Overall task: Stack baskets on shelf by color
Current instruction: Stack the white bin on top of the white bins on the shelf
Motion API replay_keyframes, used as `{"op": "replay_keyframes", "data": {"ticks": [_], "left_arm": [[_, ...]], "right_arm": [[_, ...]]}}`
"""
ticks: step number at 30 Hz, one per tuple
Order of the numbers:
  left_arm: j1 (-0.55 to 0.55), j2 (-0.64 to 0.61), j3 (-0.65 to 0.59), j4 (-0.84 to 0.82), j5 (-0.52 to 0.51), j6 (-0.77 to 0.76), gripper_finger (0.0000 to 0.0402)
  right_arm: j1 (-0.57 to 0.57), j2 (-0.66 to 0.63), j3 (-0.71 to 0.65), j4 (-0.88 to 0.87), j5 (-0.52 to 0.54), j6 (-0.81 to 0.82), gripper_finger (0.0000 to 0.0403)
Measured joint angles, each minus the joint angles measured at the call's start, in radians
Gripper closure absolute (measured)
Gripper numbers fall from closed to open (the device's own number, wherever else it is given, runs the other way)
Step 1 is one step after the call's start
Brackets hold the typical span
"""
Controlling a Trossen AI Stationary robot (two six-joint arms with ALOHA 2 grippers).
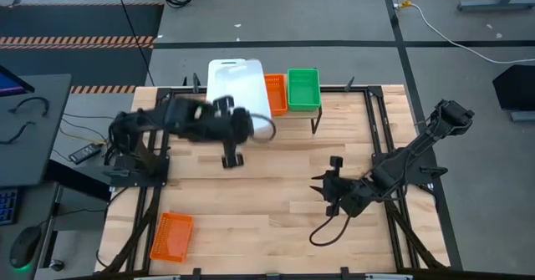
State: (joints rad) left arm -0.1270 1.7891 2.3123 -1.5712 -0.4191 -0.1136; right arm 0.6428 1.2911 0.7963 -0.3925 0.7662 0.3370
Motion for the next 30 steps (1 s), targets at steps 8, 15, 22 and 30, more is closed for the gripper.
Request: {"op": "replay_keyframes", "data": {"ticks": [8,15,22,30], "left_arm": [[0.247,-0.016,-0.001,0.0,0.105,0.28,0.0395],[0.477,-0.069,-0.001,-0.001,0.247,0.422,0.0396],[0.573,-0.107,-0.083,0.0,0.373,0.572,0.0397],[0.683,-0.104,-0.295,0.0,0.407,0.667,0.0396]], "right_arm": [[-0.004,0.0,0.0,0.014,0.0,0.001,0.028],[-0.017,0.0,0.0,0.018,0.0,-0.025,0.028],[-0.066,0.0,0.0,0.019,0.0,-0.062,0.028],[-0.128,0.0,0.0,0.026,-0.001,-0.071,0.028]]}}
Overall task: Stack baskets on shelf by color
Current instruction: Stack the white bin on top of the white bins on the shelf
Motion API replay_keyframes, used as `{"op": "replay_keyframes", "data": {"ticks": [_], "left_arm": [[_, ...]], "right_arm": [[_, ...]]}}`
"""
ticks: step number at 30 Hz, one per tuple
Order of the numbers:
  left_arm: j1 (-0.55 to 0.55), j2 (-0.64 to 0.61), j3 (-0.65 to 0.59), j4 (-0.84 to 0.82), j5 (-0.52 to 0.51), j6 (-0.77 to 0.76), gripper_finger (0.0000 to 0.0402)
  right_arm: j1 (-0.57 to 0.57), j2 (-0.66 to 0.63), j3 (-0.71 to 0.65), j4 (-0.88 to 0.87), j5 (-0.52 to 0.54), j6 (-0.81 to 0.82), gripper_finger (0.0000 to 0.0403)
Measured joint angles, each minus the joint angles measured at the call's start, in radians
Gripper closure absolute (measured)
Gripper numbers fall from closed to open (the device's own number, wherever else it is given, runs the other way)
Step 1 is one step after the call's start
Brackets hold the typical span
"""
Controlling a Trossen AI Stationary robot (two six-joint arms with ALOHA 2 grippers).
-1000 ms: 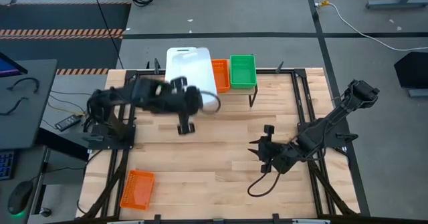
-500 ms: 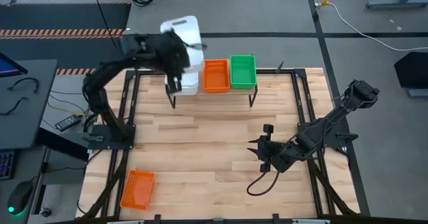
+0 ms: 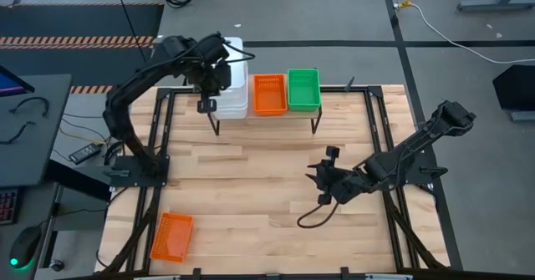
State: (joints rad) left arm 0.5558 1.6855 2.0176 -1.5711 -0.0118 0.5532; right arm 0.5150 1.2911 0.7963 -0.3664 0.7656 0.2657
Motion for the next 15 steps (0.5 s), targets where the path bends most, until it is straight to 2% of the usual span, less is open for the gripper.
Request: {"op": "replay_keyframes", "data": {"ticks": [6,15], "left_arm": [[0.033,-0.002,-0.021,0.006,0.051,0.011,0.0397],[-0.017,-0.018,-0.023,-0.003,0.067,0.002,0.0396]], "right_arm": [[-0.002,0.0,0.0,0.0,0.0,-0.03,0.028],[-0.008,0.0,0.0,0.0,-0.001,-0.041,0.028]]}}
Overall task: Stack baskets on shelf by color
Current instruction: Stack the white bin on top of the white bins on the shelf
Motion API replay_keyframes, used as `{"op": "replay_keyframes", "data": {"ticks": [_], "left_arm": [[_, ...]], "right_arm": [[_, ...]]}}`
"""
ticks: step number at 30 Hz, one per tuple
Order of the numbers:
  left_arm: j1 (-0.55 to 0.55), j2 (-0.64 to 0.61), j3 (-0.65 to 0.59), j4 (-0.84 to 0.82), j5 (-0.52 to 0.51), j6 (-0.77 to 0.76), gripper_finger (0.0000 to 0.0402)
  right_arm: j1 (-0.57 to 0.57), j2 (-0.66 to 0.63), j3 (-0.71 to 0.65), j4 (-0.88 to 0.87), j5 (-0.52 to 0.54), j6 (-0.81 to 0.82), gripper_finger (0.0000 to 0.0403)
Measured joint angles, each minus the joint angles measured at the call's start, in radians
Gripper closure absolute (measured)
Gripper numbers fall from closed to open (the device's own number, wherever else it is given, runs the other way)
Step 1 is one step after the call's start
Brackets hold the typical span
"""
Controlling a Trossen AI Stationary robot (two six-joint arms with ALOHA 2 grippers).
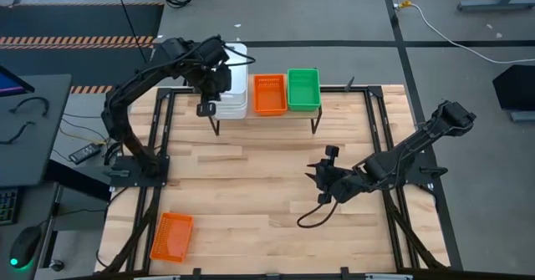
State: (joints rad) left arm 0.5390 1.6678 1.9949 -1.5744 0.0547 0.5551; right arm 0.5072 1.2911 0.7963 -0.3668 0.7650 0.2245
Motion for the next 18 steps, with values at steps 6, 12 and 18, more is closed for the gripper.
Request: {"op": "replay_keyframes", "data": {"ticks": [6,12,18], "left_arm": [[-0.022,-0.013,0.0,0.001,0.002,-0.051,0.0396],[-0.027,-0.013,0.0,0.002,0.003,-0.07,0.0395],[-0.028,-0.013,0.0,0.004,0.002,-0.101,0.0364]], "right_arm": [[0.0,0.0,0.0,0.0,0.0,-0.011,0.028],[0.0,0.0,0.0,0.0,0.0,-0.008,0.028],[0.0,0.0,0.0,0.0,0.0,-0.008,0.028]]}}
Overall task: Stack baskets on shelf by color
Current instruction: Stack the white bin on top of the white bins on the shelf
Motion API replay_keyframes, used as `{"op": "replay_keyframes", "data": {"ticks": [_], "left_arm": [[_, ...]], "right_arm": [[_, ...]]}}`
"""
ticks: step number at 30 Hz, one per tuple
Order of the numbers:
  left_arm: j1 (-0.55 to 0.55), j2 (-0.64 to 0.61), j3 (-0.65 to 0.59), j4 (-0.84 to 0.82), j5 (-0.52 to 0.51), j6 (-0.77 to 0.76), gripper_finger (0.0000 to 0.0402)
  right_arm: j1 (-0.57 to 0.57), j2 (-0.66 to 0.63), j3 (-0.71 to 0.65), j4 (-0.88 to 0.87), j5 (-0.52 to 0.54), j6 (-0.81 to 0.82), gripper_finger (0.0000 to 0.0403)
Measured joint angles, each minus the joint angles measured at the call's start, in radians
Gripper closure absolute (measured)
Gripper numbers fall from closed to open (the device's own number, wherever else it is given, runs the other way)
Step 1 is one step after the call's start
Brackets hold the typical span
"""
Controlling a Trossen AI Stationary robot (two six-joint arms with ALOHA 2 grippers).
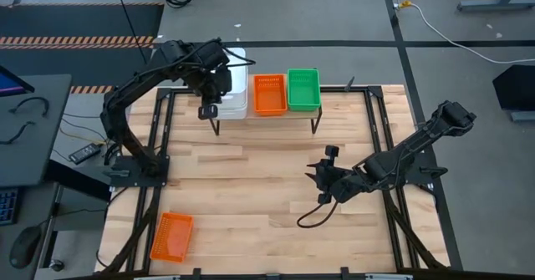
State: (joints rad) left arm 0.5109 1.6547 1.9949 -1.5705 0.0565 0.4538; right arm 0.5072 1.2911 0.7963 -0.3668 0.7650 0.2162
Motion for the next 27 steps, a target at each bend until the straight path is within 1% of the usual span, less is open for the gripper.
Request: {"op": "replay_keyframes", "data": {"ticks": [8,11,14,16,19,25,27], "left_arm": [[-0.032,0.0,0.0,0.0,-0.017,-0.031,0.0302],[-0.041,0.0,0.0,0.0,-0.042,-0.043,0.0287],[-0.044,0.0,0.0,0.0,-0.097,-0.042,0.0282],[-0.045,0.0,0.0,0.0,-0.128,-0.042,0.0288],[-0.044,0.0,0.0,0.001,-0.147,-0.038,0.031],[-0.044,0.001,0.0,-0.002,-0.143,-0.015,0.0388],[-0.044,0.001,0.0,-0.001,-0.118,-0.007,0.0391]], "right_arm": [[0.0,0.0,0.0,0.0,0.0,-0.001,0.028],[0.0,0.0,0.0,0.0,0.0,-0.002,0.028],[-0.003,0.0,0.0,0.0,0.0,-0.002,0.028],[-0.007,0.0,0.0,0.0,0.0,-0.002,0.028],[-0.014,0.0,0.0,0.0,0.0,-0.002,0.028],[-0.022,0.0,0.0,0.0,0.0,-0.002,0.028],[-0.021,0.0,0.0,0.0,-0.001,-0.002,0.028]]}}
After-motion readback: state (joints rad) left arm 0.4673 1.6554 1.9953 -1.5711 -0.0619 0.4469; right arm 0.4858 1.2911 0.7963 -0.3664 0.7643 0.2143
